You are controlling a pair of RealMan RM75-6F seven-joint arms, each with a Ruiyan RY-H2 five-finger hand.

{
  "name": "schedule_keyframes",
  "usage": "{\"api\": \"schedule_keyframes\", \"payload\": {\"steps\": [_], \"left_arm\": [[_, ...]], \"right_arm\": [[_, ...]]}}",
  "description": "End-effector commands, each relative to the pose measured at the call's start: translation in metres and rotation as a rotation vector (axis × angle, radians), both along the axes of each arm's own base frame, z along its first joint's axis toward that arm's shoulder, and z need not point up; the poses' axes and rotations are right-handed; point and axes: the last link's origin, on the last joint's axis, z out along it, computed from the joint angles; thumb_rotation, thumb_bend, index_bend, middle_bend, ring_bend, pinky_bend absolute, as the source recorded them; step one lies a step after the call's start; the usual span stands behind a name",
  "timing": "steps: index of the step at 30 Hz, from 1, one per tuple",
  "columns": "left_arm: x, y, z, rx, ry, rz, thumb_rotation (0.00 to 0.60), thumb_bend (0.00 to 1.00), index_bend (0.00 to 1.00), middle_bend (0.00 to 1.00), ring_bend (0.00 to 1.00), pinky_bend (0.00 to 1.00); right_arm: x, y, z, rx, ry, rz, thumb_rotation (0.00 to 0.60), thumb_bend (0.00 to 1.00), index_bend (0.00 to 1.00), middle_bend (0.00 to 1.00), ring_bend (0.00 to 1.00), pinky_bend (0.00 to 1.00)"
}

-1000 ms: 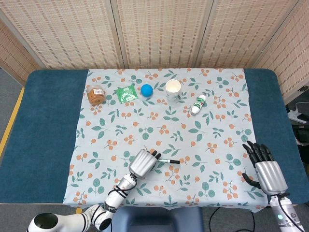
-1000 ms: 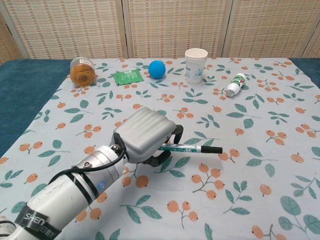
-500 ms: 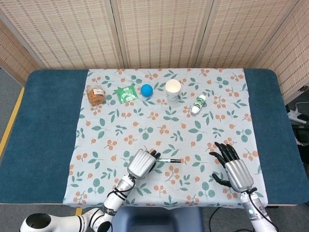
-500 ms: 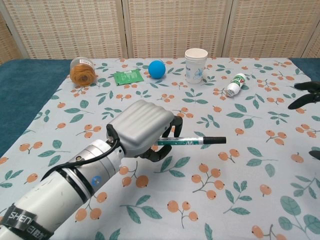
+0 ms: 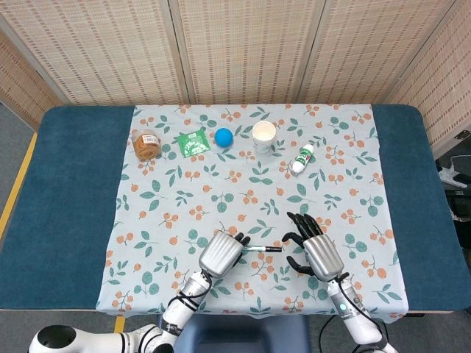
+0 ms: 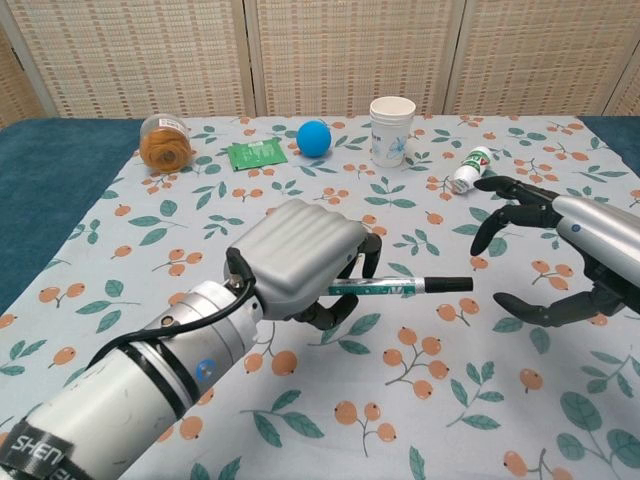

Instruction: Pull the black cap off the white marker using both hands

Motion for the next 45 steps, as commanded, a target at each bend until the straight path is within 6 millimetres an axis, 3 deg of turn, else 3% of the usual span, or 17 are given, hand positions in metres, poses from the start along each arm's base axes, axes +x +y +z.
{"api": "schedule_keyframes", "payload": {"steps": [1, 10, 37, 45], "left_arm": [[0.001, -0.002, -0.001, -0.009, -0.002, 0.004, 0.600, 0.43, 0.64, 0.74, 0.79, 0.94], [0.005, -0.005, -0.002, -0.012, 0.002, -0.004, 0.600, 0.43, 0.63, 0.74, 0.79, 0.94], [0.009, -0.009, 0.000, -0.044, -0.013, -0.008, 0.600, 0.42, 0.61, 0.72, 0.79, 0.94], [0.009, -0.007, 0.001, -0.039, -0.024, -0.006, 0.600, 0.42, 0.61, 0.72, 0.79, 0.94]], "right_arm": [[0.000, -0.002, -0.005, 0.011, -0.027, -0.002, 0.600, 0.24, 0.39, 0.01, 0.00, 0.00], [0.001, -0.003, -0.013, 0.031, -0.064, 0.002, 0.600, 0.28, 0.48, 0.04, 0.00, 0.00], [0.004, -0.006, -0.021, 0.043, -0.095, 0.014, 0.600, 0.29, 0.52, 0.04, 0.00, 0.00], [0.002, -0.007, -0.020, 0.031, -0.090, 0.013, 0.600, 0.33, 0.62, 0.06, 0.00, 0.00]]}}
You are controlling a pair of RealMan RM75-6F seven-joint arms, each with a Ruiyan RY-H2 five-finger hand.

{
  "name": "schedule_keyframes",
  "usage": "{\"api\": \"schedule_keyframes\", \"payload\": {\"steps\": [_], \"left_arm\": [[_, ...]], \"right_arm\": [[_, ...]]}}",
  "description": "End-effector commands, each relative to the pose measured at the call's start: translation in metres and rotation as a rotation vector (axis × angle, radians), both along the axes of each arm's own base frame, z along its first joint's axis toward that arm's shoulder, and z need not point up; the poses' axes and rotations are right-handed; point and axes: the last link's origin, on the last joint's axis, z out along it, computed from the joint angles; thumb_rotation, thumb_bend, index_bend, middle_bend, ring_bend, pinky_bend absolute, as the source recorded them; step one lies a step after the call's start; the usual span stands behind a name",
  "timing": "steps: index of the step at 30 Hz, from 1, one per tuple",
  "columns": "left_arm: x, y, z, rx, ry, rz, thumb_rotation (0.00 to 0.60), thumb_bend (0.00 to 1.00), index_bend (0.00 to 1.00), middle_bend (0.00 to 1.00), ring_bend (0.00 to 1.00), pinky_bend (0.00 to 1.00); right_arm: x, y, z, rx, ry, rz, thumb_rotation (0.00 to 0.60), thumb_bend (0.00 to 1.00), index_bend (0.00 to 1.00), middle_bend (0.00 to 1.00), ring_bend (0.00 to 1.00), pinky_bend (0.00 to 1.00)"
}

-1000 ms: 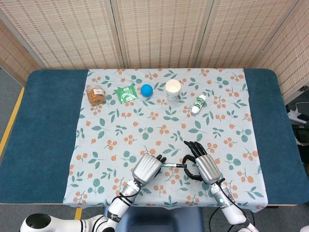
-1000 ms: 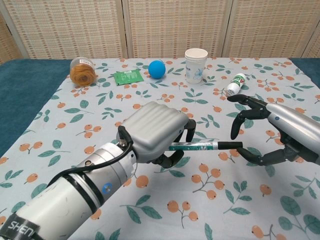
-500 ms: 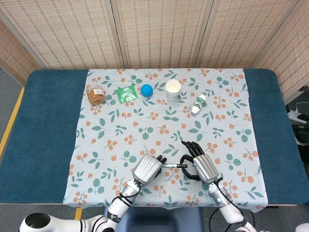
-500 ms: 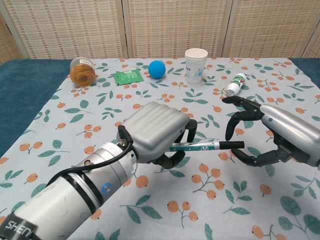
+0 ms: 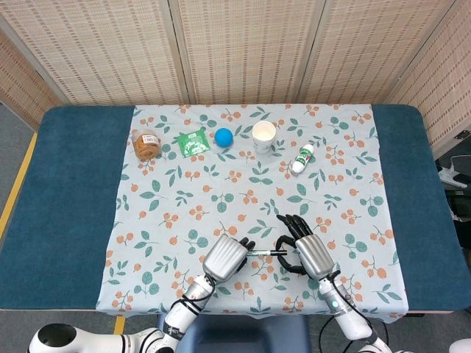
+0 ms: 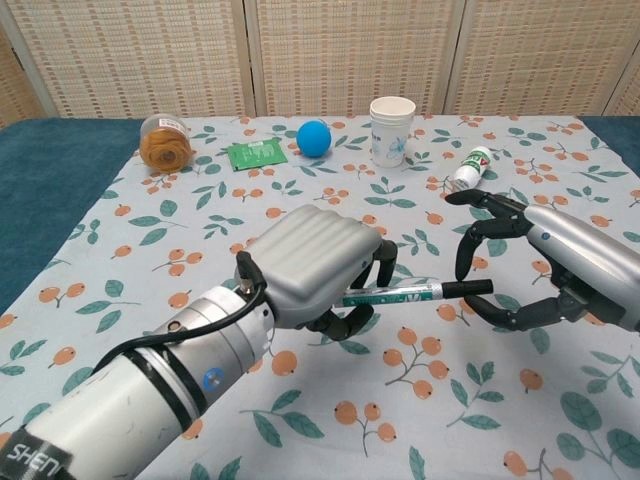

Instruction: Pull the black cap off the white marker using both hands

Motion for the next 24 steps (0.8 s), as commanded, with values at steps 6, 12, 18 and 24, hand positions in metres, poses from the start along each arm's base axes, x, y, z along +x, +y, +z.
{"api": "schedule_keyframes", "payload": {"steps": [6, 12, 18, 24], "left_arm": [[0.000, 0.003, 0.003, 0.008, -0.011, -0.001, 0.600, 0.42, 0.61, 0.72, 0.79, 0.94], [-0.002, 0.007, 0.008, 0.021, -0.010, -0.001, 0.600, 0.42, 0.61, 0.72, 0.79, 0.94], [-0.020, 0.021, 0.011, 0.055, 0.039, 0.013, 0.600, 0.42, 0.61, 0.72, 0.79, 0.94], [-0.054, 0.035, 0.002, 0.045, 0.118, 0.071, 0.600, 0.42, 0.60, 0.70, 0.79, 0.94]], "right_arm": [[-0.002, -0.004, 0.002, -0.009, -0.003, -0.015, 0.600, 0.39, 0.69, 0.09, 0.00, 0.00], [-0.006, -0.005, 0.012, -0.042, -0.008, -0.016, 0.600, 0.40, 0.70, 0.10, 0.00, 0.00], [-0.026, -0.005, 0.035, -0.092, 0.023, -0.055, 0.600, 0.40, 0.70, 0.10, 0.00, 0.00], [-0.050, -0.006, 0.040, -0.077, 0.099, -0.110, 0.600, 0.40, 0.70, 0.10, 0.00, 0.00]]}}
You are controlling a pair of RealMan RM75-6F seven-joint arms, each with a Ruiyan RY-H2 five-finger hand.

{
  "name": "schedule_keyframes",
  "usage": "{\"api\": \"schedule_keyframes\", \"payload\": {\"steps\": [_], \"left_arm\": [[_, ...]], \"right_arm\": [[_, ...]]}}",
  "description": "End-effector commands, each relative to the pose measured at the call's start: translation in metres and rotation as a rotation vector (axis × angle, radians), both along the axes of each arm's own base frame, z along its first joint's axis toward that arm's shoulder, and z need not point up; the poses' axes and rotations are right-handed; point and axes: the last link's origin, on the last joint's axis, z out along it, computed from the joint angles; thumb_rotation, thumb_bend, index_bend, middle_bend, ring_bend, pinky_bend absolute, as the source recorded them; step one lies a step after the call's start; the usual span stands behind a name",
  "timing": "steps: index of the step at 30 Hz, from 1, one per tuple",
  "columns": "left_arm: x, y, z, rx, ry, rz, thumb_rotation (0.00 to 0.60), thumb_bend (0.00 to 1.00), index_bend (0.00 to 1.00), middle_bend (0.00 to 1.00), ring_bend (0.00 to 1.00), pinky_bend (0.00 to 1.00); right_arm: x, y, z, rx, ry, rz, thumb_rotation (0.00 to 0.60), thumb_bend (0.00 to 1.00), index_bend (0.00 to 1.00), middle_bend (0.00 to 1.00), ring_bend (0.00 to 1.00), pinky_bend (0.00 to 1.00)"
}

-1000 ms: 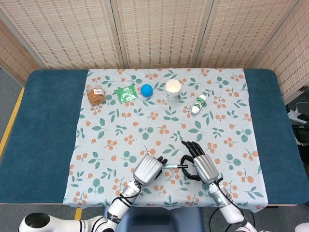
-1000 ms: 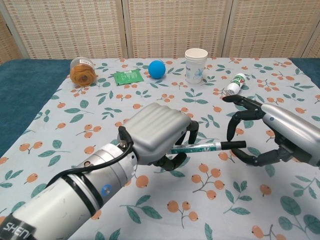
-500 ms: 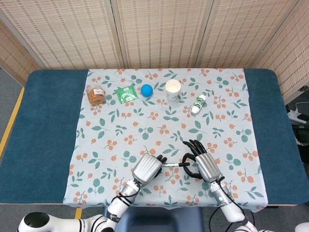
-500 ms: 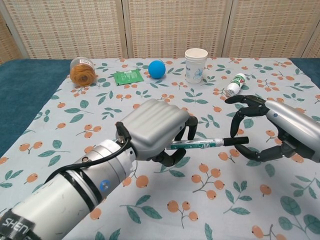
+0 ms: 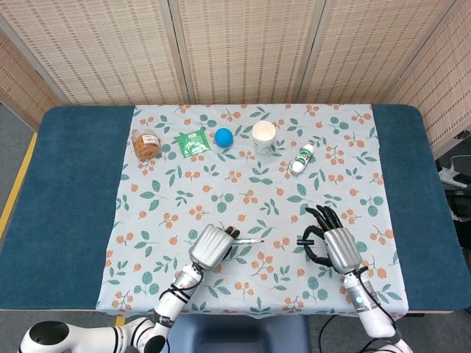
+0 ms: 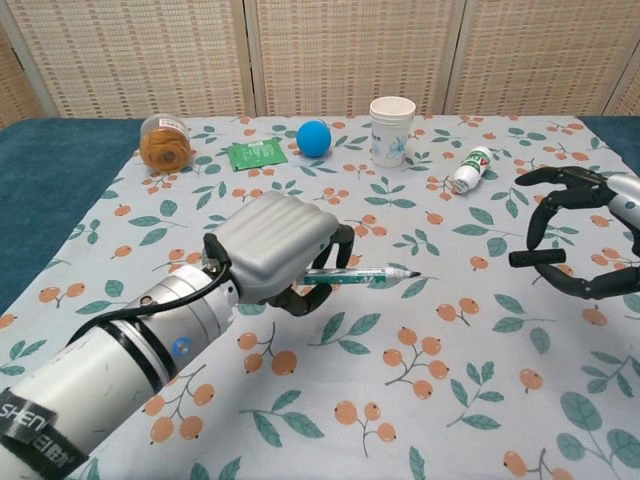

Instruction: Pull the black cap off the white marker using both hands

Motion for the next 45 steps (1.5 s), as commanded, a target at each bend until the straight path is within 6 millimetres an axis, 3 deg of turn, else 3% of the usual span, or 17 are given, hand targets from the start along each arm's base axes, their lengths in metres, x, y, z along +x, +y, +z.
{"api": "schedule_keyframes", "payload": {"steps": [1, 5, 8, 11, 15, 16, 18, 22, 25, 27, 28, 30, 32, 35, 38, 41, 45], "left_arm": [[-0.022, 0.007, -0.007, -0.017, 0.039, 0.046, 0.600, 0.42, 0.59, 0.69, 0.79, 0.94], [-0.033, 0.011, -0.012, -0.015, 0.053, 0.055, 0.600, 0.42, 0.55, 0.64, 0.79, 0.94], [-0.037, 0.012, -0.013, -0.011, 0.055, 0.054, 0.600, 0.42, 0.50, 0.59, 0.79, 0.94], [-0.038, 0.013, -0.012, -0.014, 0.050, 0.050, 0.600, 0.42, 0.41, 0.51, 0.79, 0.94], [-0.038, 0.012, -0.008, -0.026, 0.033, 0.046, 0.600, 0.42, 0.23, 0.30, 0.77, 0.94], [-0.038, 0.012, -0.007, -0.027, 0.025, 0.046, 0.600, 0.42, 0.20, 0.25, 0.76, 0.94], [-0.036, 0.011, -0.004, -0.029, 0.009, 0.045, 0.600, 0.41, 0.15, 0.20, 0.75, 0.93], [-0.033, 0.008, 0.003, -0.041, -0.026, 0.043, 0.600, 0.40, 0.08, 0.13, 0.73, 0.93], [-0.028, 0.002, 0.021, -0.054, -0.099, 0.042, 0.600, 0.40, 0.04, 0.11, 0.71, 0.92], [-0.029, -0.005, 0.044, -0.050, -0.157, 0.037, 0.600, 0.40, 0.01, 0.10, 0.63, 0.88], [-0.032, -0.008, 0.055, -0.045, -0.176, 0.038, 0.600, 0.40, 0.00, 0.10, 0.54, 0.82], [-0.049, -0.015, 0.088, -0.030, -0.212, 0.049, 0.600, 0.40, 0.01, 0.11, 0.37, 0.69], [-0.075, -0.021, 0.117, -0.005, -0.227, 0.084, 0.600, 0.40, 0.03, 0.14, 0.18, 0.50], [-0.135, -0.038, 0.167, 0.043, -0.225, 0.206, 0.600, 0.40, 0.04, 0.11, 0.06, 0.27], [-0.187, -0.066, 0.213, 0.110, -0.272, 0.340, 0.600, 0.40, 0.04, 0.09, 0.02, 0.18], [-0.221, -0.091, 0.239, 0.175, -0.301, 0.432, 0.600, 0.40, 0.04, 0.08, 0.02, 0.15], [-0.232, -0.096, 0.257, 0.192, -0.238, 0.459, 0.600, 0.40, 0.01, 0.07, 0.02, 0.15]], "right_arm": [[-0.011, -0.001, -0.003, 0.021, 0.040, -0.028, 0.600, 0.40, 0.69, 0.10, 0.00, 0.00], [-0.022, -0.002, -0.016, 0.067, 0.081, -0.061, 0.600, 0.40, 0.68, 0.10, 0.00, 0.00], [-0.026, -0.003, -0.024, 0.084, 0.108, -0.065, 0.600, 0.40, 0.61, 0.10, 0.00, 0.00], [-0.029, -0.003, -0.030, 0.107, 0.126, -0.077, 0.600, 0.40, 0.40, 0.09, 0.00, 0.00], [-0.030, -0.003, -0.031, 0.113, 0.155, -0.086, 0.600, 0.40, 0.10, 0.06, 0.00, 0.00], [-0.030, -0.002, -0.030, 0.110, 0.154, -0.087, 0.600, 0.40, 0.06, 0.06, 0.00, 0.00], [-0.028, -0.002, -0.024, 0.095, 0.147, -0.088, 0.600, 0.40, 0.01, 0.05, 0.00, 0.00], [-0.022, 0.002, -0.007, 0.052, 0.133, -0.074, 0.600, 0.40, 0.00, 0.04, 0.00, 0.00], [-0.016, 0.009, 0.015, 0.003, 0.138, -0.049, 0.600, 0.39, 0.00, 0.03, 0.00, 0.00], [-0.015, 0.018, 0.036, -0.038, 0.171, -0.032, 0.600, 0.37, 0.00, 0.02, 0.00, 0.00], [-0.016, 0.023, 0.046, -0.055, 0.195, -0.030, 0.600, 0.37, 0.00, 0.01, 0.00, 0.00], [-0.021, 0.037, 0.073, -0.100, 0.263, -0.048, 0.600, 0.36, 0.00, 0.00, 0.00, 0.00], [-0.025, 0.050, 0.098, -0.156, 0.324, -0.094, 0.600, 0.36, 0.00, 0.00, 0.00, 0.00], [-0.029, 0.071, 0.132, -0.263, 0.412, -0.151, 0.600, 0.35, 0.00, 0.00, 0.00, 0.00], [-0.035, 0.089, 0.152, -0.332, 0.476, -0.183, 0.600, 0.33, 0.00, 0.00, 0.00, 0.00], [-0.038, 0.097, 0.157, -0.332, 0.491, -0.212, 0.600, 0.33, 0.00, 0.00, 0.00, 0.00], [-0.037, 0.097, 0.159, -0.314, 0.479, -0.223, 0.600, 0.33, 0.00, 0.00, 0.00, 0.00]]}}
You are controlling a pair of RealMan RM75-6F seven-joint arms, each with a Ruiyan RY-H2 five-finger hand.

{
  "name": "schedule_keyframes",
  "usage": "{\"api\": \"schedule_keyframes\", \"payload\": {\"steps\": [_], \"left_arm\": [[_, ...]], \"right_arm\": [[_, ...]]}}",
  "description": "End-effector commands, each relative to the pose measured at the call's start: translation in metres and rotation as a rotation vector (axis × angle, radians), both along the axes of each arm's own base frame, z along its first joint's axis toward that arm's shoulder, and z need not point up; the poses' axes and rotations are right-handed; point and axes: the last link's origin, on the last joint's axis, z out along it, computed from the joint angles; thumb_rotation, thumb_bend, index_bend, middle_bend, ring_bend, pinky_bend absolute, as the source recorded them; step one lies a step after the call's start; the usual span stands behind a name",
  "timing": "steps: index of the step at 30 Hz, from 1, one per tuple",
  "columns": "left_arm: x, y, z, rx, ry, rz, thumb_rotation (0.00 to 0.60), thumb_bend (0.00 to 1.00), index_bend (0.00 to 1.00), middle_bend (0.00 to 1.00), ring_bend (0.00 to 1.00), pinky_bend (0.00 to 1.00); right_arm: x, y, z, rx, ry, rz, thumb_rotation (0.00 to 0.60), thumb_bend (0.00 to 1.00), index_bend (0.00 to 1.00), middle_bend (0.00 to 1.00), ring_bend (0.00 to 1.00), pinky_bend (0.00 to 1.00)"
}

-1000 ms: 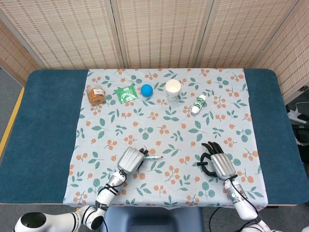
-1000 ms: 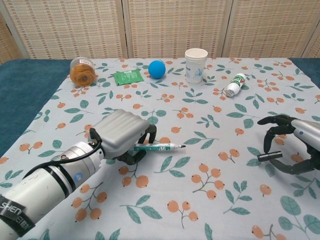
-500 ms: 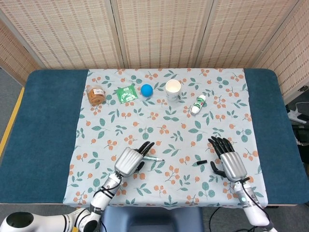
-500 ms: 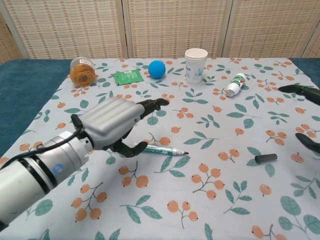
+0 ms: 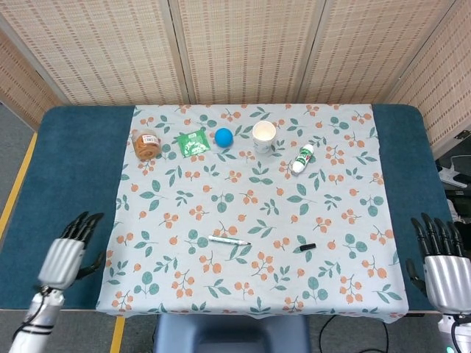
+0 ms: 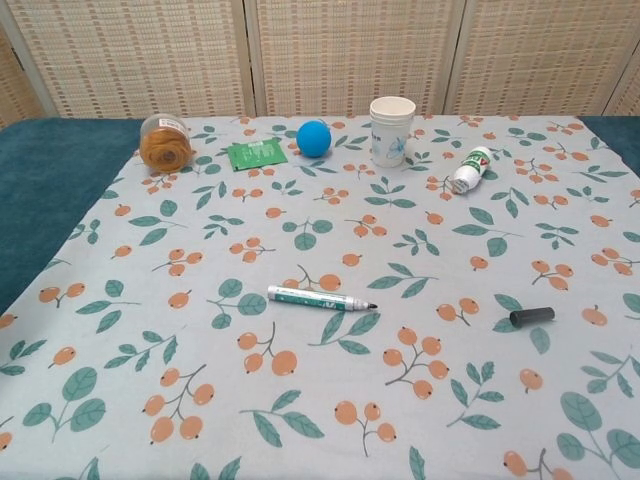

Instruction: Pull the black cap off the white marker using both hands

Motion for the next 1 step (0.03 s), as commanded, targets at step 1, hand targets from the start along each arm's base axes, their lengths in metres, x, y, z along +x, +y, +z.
{"api": "schedule_keyframes", "payload": {"steps": [1], "left_arm": [[-0.0240, -0.0214, 0.0343, 0.031, 0.082, 0.060, 0.600, 0.40, 0.00, 0.07, 0.02, 0.15]], "right_arm": [[0.0004, 0.0004, 0.0001, 0.016, -0.010, -0.009, 0.600, 0.33, 0.00, 0.00, 0.00, 0.00]]}}
